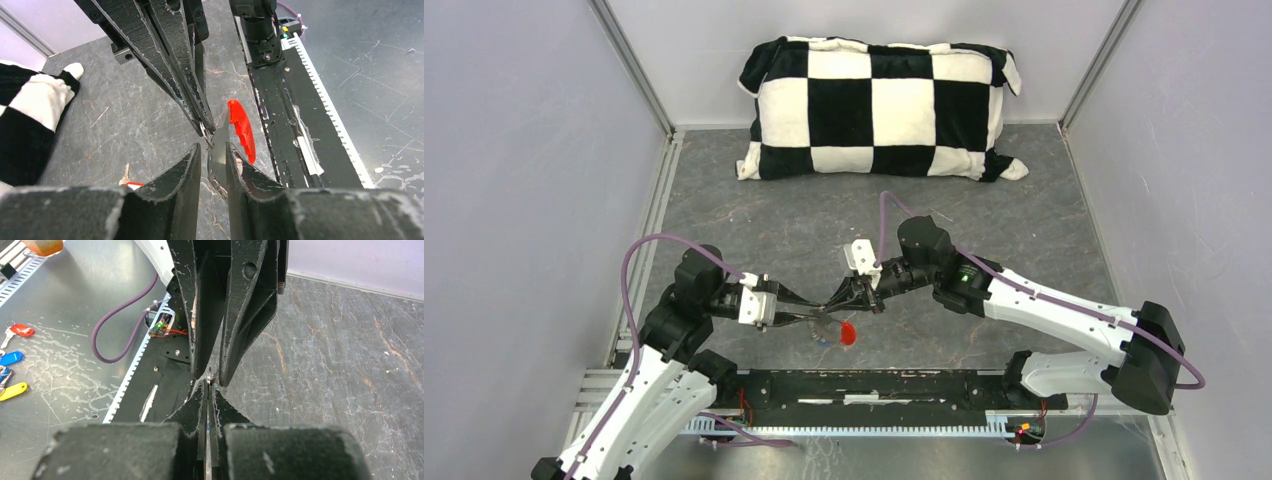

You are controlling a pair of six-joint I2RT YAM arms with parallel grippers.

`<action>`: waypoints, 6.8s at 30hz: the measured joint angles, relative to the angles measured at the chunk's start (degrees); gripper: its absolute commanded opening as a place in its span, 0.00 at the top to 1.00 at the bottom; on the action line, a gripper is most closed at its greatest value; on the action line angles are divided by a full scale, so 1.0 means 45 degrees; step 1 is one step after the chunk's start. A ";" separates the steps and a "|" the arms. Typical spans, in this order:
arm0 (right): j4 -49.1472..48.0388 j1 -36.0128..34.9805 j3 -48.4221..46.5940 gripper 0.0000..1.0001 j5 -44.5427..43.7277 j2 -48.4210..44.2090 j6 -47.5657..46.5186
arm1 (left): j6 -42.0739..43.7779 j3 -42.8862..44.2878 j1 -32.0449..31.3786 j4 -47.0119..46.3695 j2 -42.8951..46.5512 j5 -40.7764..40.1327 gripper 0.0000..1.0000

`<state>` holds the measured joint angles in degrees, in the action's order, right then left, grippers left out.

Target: Put the keys on the keyring

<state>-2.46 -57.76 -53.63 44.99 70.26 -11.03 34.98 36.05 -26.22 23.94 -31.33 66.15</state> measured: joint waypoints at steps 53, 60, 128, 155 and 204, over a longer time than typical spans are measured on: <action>-0.1841 0.1987 0.3259 0.06 -0.9394 -0.2016 0.2351 | 0.8276 0.0282 0.0000 0.3415 0.0466 -0.1336 0.98; -0.2943 0.3118 0.4731 0.23 -1.0564 -0.0209 0.3390 | 0.6217 0.0223 0.0000 0.3201 0.0126 -0.1593 0.98; -0.5197 0.3512 0.5362 0.51 -0.7150 0.4308 0.3123 | 0.3740 0.0170 0.0000 0.2647 -0.0204 -0.1904 0.98; -0.4677 0.3546 0.0267 0.17 -1.1244 0.7407 0.2895 | 0.2254 0.0670 0.0000 0.1919 -0.0675 -0.1880 0.98; -0.5921 0.3366 0.2977 0.77 -1.0054 0.6251 0.3589 | 0.1807 0.1025 0.0000 0.1923 -0.0534 -0.1938 0.98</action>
<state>-29.10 -42.61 -40.23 -0.25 98.39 5.13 43.11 40.66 -26.22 32.60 -33.74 57.43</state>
